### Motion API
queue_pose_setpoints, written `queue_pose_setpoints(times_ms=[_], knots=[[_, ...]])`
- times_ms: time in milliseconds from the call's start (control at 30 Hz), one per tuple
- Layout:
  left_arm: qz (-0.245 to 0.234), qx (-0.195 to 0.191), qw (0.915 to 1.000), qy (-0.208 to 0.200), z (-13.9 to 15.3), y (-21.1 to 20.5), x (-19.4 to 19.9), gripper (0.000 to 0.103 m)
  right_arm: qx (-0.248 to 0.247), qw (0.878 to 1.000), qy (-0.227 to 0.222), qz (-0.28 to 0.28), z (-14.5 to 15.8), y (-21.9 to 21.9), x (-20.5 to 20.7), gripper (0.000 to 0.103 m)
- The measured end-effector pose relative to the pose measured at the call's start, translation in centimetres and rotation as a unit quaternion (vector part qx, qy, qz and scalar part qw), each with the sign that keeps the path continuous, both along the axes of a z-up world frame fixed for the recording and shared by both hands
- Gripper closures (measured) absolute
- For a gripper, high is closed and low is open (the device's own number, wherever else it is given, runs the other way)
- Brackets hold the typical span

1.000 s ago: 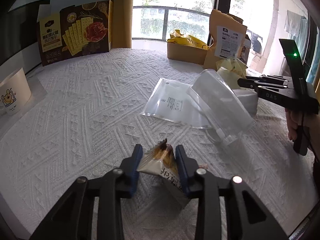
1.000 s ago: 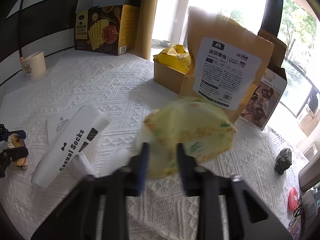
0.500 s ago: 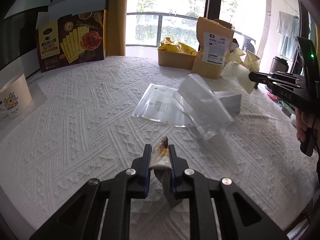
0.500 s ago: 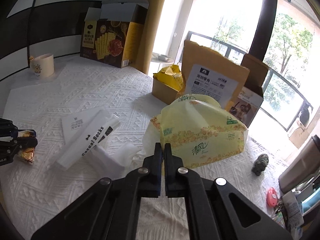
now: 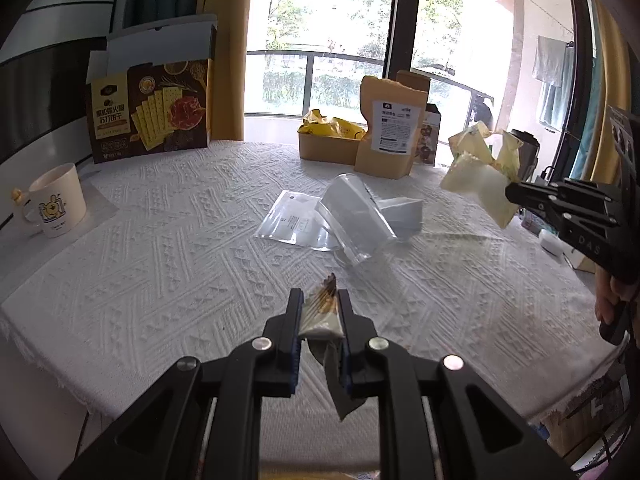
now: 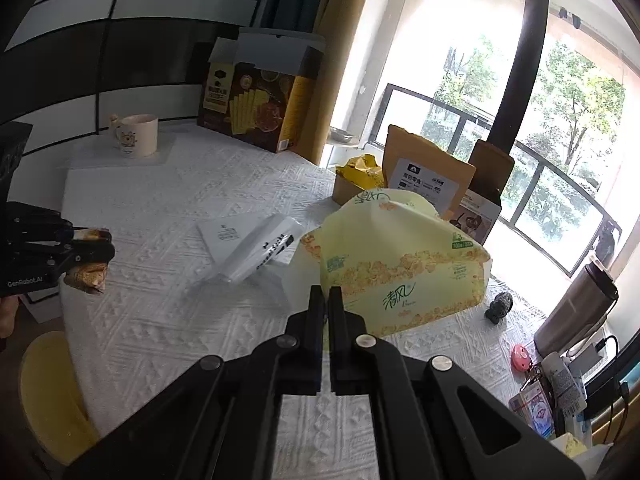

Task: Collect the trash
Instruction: 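Carry both items to the wastebasket and open the left tool over it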

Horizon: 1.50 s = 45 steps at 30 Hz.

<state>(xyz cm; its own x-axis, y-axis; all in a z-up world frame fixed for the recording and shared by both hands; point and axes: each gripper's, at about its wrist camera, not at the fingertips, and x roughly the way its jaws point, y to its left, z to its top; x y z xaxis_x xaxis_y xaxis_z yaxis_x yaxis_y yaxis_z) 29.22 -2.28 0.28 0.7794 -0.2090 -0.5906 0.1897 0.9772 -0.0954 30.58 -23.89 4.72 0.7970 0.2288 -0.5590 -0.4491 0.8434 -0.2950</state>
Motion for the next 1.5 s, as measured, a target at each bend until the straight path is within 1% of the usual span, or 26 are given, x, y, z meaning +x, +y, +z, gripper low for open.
queue_pose_setpoints(times_ms=[200, 333, 500, 667, 767, 933, 1033, 1167, 1367, 1500], knots=[[-0.002, -0.005, 0.9999, -0.013, 0.9, 0.2, -3.9, 0.089, 0.000, 1.000, -0.009, 0.021, 1.2, 1.1, -5.8, 0.101], [-0.002, -0.006, 0.9998, -0.017, 0.9, 0.5, -6.5, 0.089, 0.011, 0.999, -0.018, 0.034, 2.0, 1.4, -10.0, 0.101], [0.004, -0.010, 0.9998, -0.017, 0.3, 1.4, -9.3, 0.089, 0.011, 0.998, -0.036, 0.048, 1.6, 2.0, -14.4, 0.101], [0.016, -0.021, 0.9996, -0.011, -0.9, 2.7, -12.0, 0.089, 0.018, 0.997, -0.041, 0.061, 0.2, 2.2, -18.3, 0.101], [0.029, -0.025, 0.9993, 0.004, -2.2, 3.6, -13.1, 0.089, 0.039, 0.996, -0.034, 0.069, -0.5, 1.8, -19.6, 0.101], [0.048, -0.036, 0.9978, 0.030, -4.9, 4.9, -14.7, 0.089, 0.057, 0.995, -0.018, 0.082, -2.2, 1.5, -21.6, 0.101], [0.057, -0.043, 0.9959, 0.055, -6.8, 5.3, -15.4, 0.089, 0.072, 0.993, -0.002, 0.093, -3.2, 1.5, -22.5, 0.101], [0.068, -0.048, 0.9927, 0.087, -9.3, 5.6, -16.3, 0.089, 0.084, 0.991, 0.007, 0.106, -4.3, 2.0, -23.7, 0.101], [0.076, -0.050, 0.9880, 0.125, -12.1, 5.3, -16.9, 0.089, 0.097, 0.988, 0.018, 0.115, -4.8, 2.6, -24.0, 0.101], [0.086, -0.052, 0.9830, 0.154, -14.0, 5.2, -16.9, 0.088, 0.092, 0.987, 0.022, 0.130, -5.0, 3.5, -24.0, 0.101]])
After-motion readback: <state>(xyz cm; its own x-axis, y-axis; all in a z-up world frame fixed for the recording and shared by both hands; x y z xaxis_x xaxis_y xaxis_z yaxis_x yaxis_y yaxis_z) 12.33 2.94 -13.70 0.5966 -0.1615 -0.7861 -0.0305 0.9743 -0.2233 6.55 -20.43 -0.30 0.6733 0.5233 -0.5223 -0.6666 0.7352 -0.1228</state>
